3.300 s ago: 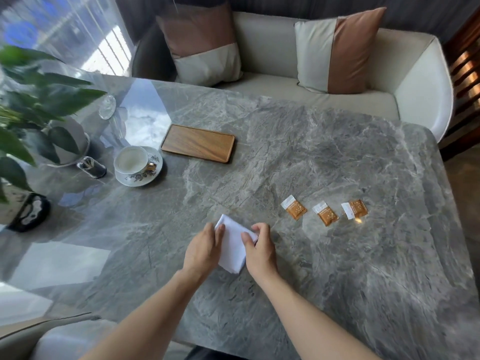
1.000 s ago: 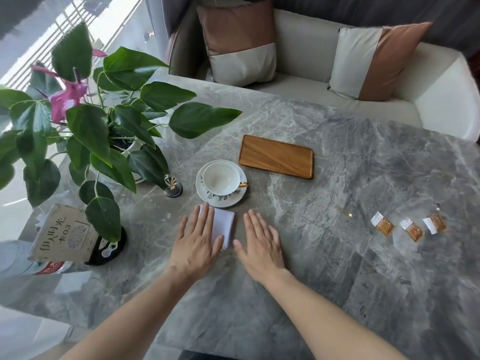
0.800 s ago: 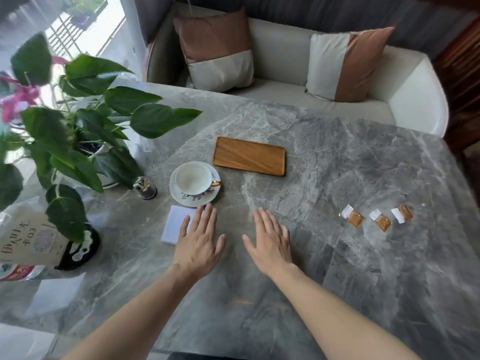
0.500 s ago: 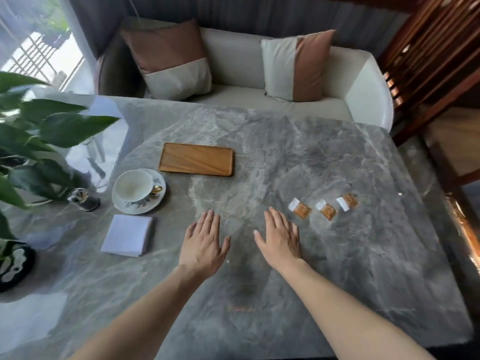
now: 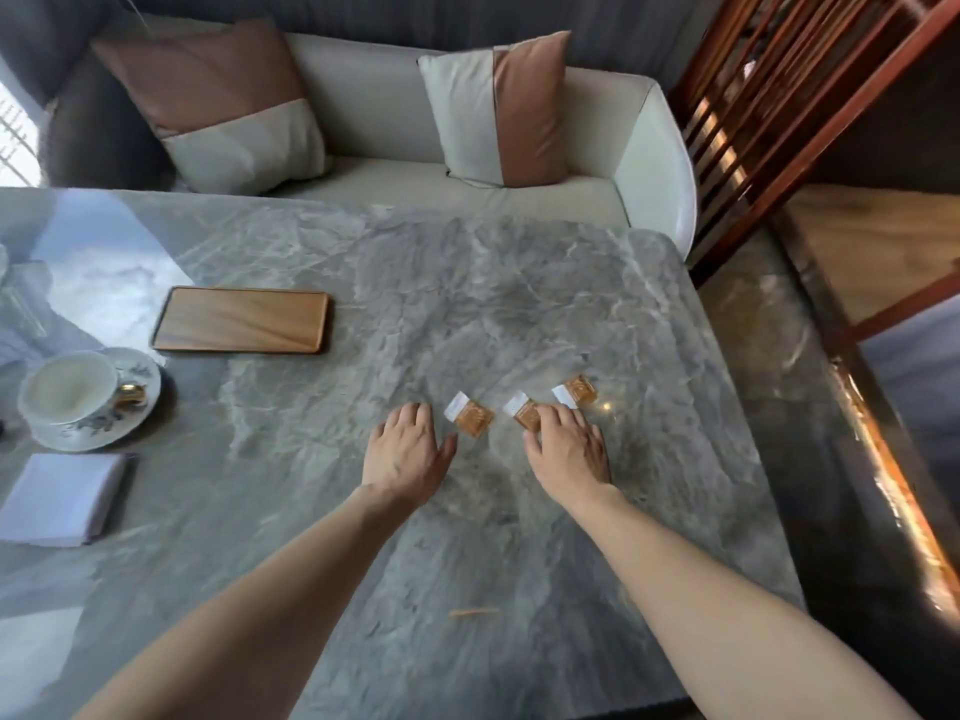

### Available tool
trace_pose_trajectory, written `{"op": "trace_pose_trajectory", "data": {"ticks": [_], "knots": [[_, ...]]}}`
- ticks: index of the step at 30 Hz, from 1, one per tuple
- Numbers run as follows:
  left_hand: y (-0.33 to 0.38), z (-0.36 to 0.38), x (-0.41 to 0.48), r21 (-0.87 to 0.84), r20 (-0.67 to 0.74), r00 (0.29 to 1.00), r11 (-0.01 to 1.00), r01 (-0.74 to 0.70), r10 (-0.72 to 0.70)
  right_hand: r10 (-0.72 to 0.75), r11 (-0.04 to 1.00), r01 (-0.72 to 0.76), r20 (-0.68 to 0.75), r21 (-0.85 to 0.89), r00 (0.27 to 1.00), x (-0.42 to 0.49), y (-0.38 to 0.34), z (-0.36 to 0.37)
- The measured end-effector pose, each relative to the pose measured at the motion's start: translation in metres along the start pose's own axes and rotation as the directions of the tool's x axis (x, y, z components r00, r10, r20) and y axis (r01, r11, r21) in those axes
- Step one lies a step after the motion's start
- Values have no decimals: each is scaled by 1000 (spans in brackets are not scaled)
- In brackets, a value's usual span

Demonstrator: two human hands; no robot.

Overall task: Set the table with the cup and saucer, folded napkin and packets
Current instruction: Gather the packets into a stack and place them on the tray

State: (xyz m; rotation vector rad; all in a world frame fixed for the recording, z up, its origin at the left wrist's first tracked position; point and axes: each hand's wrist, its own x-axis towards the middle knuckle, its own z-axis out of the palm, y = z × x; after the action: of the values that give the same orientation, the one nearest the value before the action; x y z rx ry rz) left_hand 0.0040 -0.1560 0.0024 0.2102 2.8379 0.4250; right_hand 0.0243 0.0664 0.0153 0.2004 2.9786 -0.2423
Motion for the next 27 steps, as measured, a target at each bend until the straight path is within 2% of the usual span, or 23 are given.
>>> {"op": "trace_pose_trajectory", "data": {"ticks": [4,8,16,19,24,27], "knots": [[25,14,28,-21,32,997,998,64,-63,-34,999,34,14,23,999,22,26,0],[39,30,50,-44,44,984,984,173,-171,-65,996,58,102,70,993,43,36,8],[56,51,67,-62,-65,947,948,312,-316,4,996,-17,151,87,988,73,26,23],[57,52,70,-162,-62,940,932,323,-337,30,993,-49,169,110,985,77,23,30],[56,53,69,-361,-55,955,898,252,-291,25,950,-87,204,301,979,79,28,40],[56,52,67,-546,-67,954,811,211,-294,21,893,-90,159,442,987,72,33,43]]}}
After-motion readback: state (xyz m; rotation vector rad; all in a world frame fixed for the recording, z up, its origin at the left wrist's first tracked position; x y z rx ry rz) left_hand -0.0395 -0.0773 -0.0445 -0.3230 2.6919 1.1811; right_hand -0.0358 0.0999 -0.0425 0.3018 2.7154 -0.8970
